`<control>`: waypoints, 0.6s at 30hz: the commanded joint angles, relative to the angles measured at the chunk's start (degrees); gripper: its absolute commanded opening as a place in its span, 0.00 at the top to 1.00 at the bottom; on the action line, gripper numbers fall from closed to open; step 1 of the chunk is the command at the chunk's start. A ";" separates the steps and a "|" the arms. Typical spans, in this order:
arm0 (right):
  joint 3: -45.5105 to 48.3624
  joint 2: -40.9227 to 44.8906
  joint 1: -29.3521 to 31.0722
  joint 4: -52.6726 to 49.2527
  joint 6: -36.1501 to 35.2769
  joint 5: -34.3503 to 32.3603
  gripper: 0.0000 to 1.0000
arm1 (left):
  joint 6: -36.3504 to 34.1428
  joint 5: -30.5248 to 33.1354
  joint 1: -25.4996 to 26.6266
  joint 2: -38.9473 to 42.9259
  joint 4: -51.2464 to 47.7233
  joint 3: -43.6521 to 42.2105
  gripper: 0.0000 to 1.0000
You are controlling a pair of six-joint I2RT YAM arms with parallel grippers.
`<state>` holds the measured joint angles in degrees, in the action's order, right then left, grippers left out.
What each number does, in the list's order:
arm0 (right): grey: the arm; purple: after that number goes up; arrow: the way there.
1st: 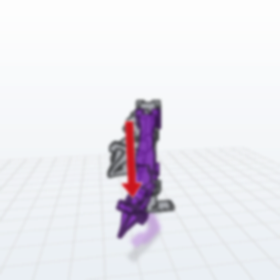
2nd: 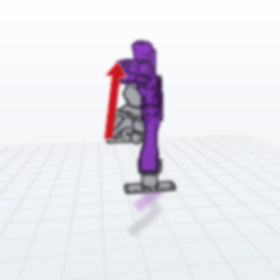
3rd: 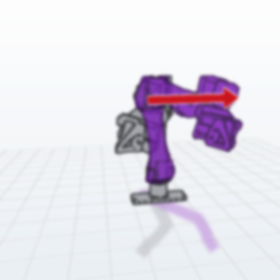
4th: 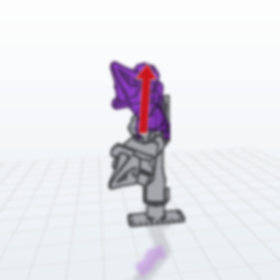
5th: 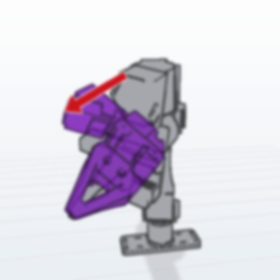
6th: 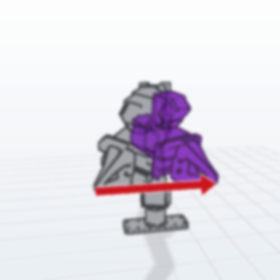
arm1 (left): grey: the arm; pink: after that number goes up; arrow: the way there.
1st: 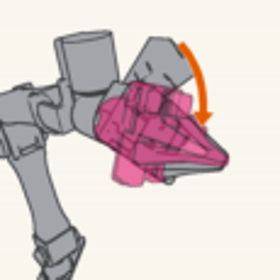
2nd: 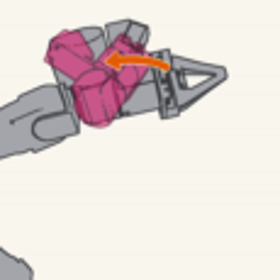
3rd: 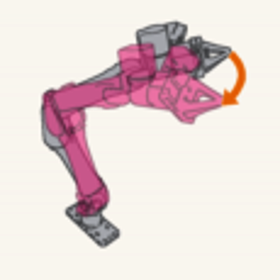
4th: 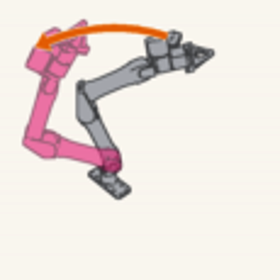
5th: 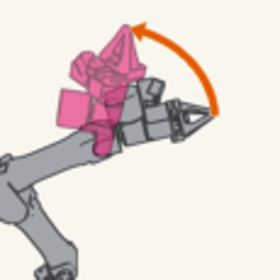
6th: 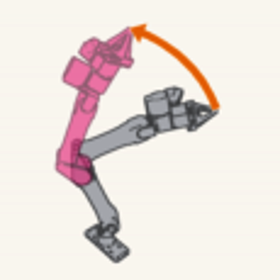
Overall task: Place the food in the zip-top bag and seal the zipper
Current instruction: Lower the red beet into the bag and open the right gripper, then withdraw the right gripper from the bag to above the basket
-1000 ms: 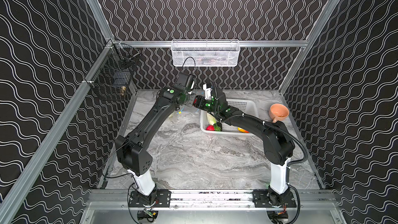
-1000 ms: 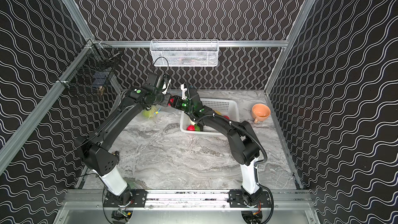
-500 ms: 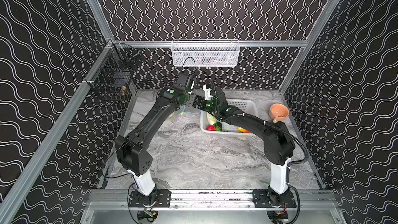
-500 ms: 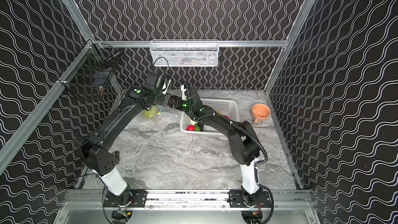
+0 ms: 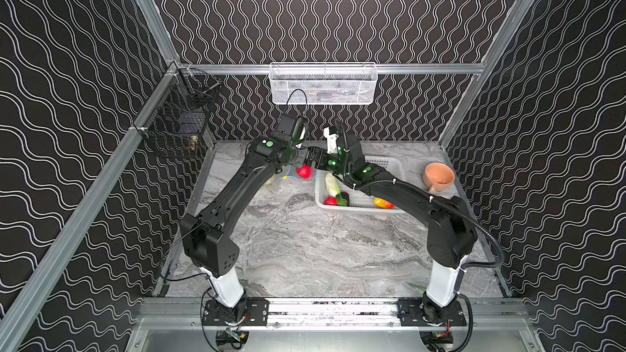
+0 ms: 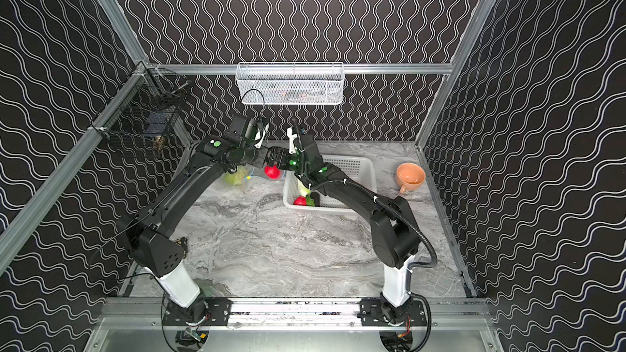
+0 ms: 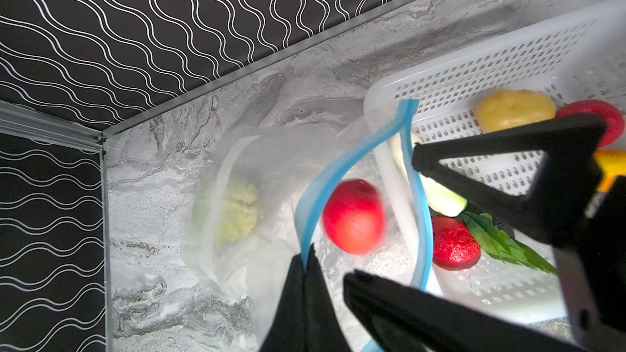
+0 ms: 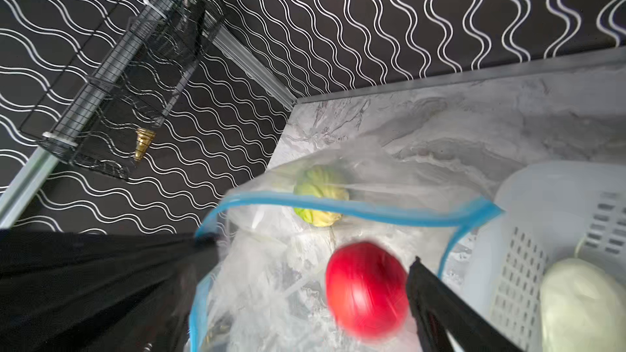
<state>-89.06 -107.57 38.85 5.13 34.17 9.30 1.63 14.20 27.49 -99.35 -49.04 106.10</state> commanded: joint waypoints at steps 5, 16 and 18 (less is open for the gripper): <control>0.24 -0.36 0.00 -1.60 -1.21 -0.45 0.03 | 1.30 -2.19 -0.06 0.59 -0.14 1.21 1.00; 1.89 2.19 -0.24 -2.23 -3.32 -0.38 0.01 | 0.91 -0.54 -0.32 1.46 1.04 -0.71 1.00; 2.47 3.03 -0.43 -2.64 -3.70 -0.65 0.01 | 0.96 -1.28 -0.47 1.31 0.98 -0.68 1.00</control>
<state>-87.18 -105.78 38.59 3.33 31.68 9.15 2.24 13.10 27.27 -98.30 -49.10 105.41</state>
